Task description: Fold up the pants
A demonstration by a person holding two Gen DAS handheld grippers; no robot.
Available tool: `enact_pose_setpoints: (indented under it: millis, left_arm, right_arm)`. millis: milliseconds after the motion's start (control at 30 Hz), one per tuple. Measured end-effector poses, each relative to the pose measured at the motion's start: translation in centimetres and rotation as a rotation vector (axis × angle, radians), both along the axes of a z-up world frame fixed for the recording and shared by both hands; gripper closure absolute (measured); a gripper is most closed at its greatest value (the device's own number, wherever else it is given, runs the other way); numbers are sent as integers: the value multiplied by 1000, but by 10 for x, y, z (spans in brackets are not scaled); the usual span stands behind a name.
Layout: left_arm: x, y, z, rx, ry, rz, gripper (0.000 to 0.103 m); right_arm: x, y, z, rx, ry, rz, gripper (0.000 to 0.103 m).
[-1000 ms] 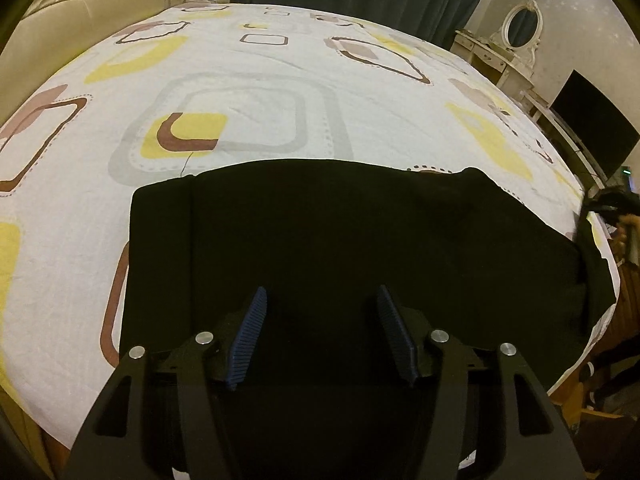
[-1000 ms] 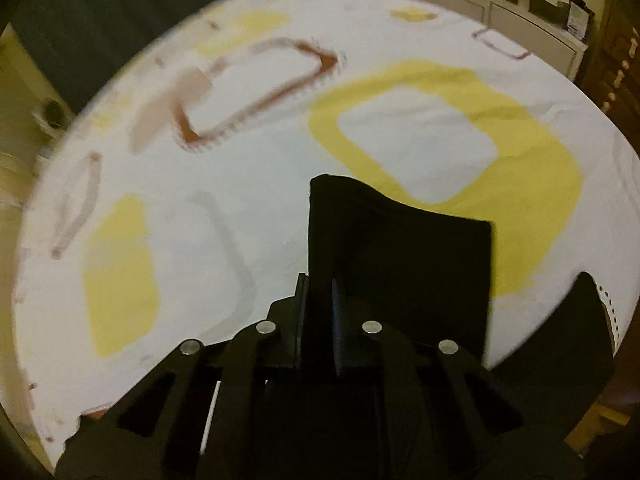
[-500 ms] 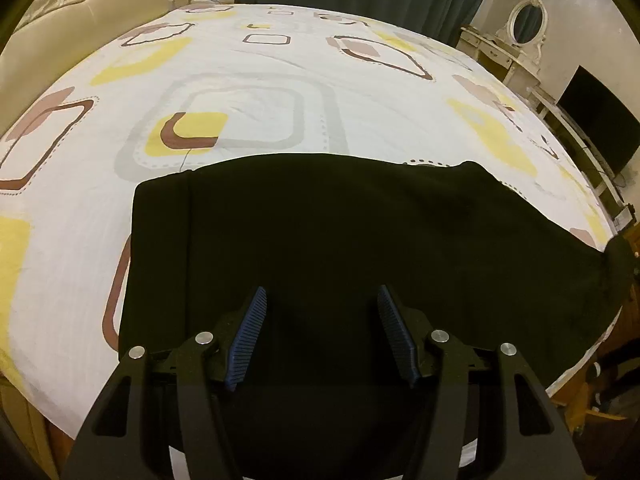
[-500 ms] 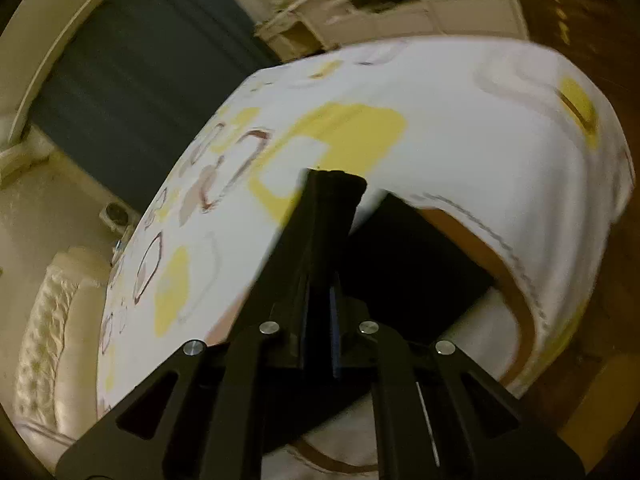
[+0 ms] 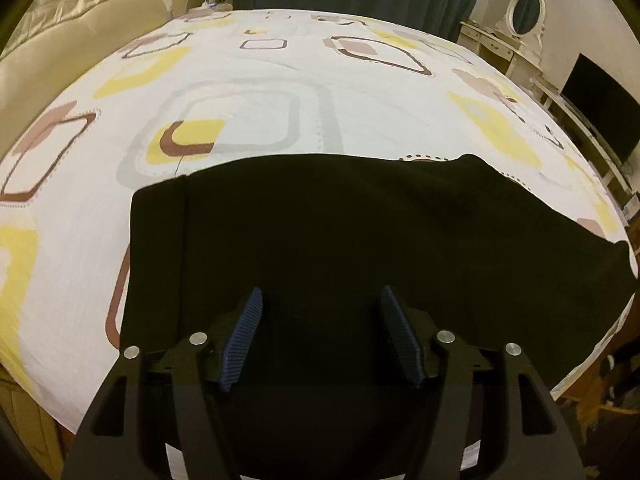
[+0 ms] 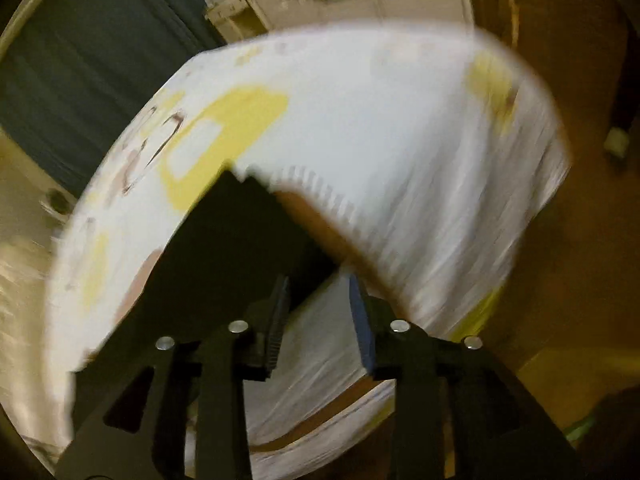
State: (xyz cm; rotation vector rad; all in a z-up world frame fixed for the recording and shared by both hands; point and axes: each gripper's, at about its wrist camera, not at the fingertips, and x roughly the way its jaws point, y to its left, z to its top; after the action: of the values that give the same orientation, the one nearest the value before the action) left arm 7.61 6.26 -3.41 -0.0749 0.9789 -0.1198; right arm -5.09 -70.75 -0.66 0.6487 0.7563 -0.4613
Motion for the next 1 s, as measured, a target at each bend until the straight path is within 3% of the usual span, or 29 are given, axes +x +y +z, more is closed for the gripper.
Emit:
enact_pose_setpoints:
  millis: [100, 200, 267, 300, 333, 400, 467, 500, 600, 667, 767, 900, 967, 1000]
  left_arm:
    - [1, -3, 0, 10, -8, -2, 39]
    - [1, -6, -3, 27, -6, 9, 36]
    - [1, -7, -5, 33, -1, 15, 36]
    - [2, -7, -5, 33, 1, 20, 36]
    - [2, -7, -5, 32, 2, 23, 35]
    - [2, -6, -6, 32, 5, 34, 33]
    - [3, -6, -7, 31, 6, 43, 33]
    - [4, -6, -7, 29, 7, 48, 32]
    - [6, -8, -8, 36, 4, 57, 32]
    - [7, -9, -8, 39, 0, 64, 32]
    - [7, -11, -9, 43, -3, 65, 32]
    - [5, -16, -12, 65, -12, 59, 31]
    - [5, -17, -12, 71, -12, 62, 30]
    - [5, -17, -11, 68, -12, 65, 30]
  right_arm:
    - [34, -13, 11, 22, -45, 118, 54]
    - [88, -15, 4, 37, 4, 251, 51]
    - [108, -15, 0, -16, 51, 268, 51]
    - [119, -16, -3, -22, 65, 275, 46]
    - [129, -18, -10, 0, 81, 280, 37]
    - [138, -23, -17, 24, 107, 288, 36]
    - [150, -19, -25, 30, 132, 321, 50]
    - [152, -18, -27, 15, 156, 330, 72]
    - [151, -14, -22, -35, 136, 367, 88]
    - [145, -14, -8, -68, 60, 367, 93]
    - [134, -15, 3, -124, -30, 331, 94]
    - [139, -30, -35, -86, 55, 273, 93]
    - [137, -36, -46, -50, 52, 243, 87]
    - [134, -40, -45, -30, 39, 216, 75]
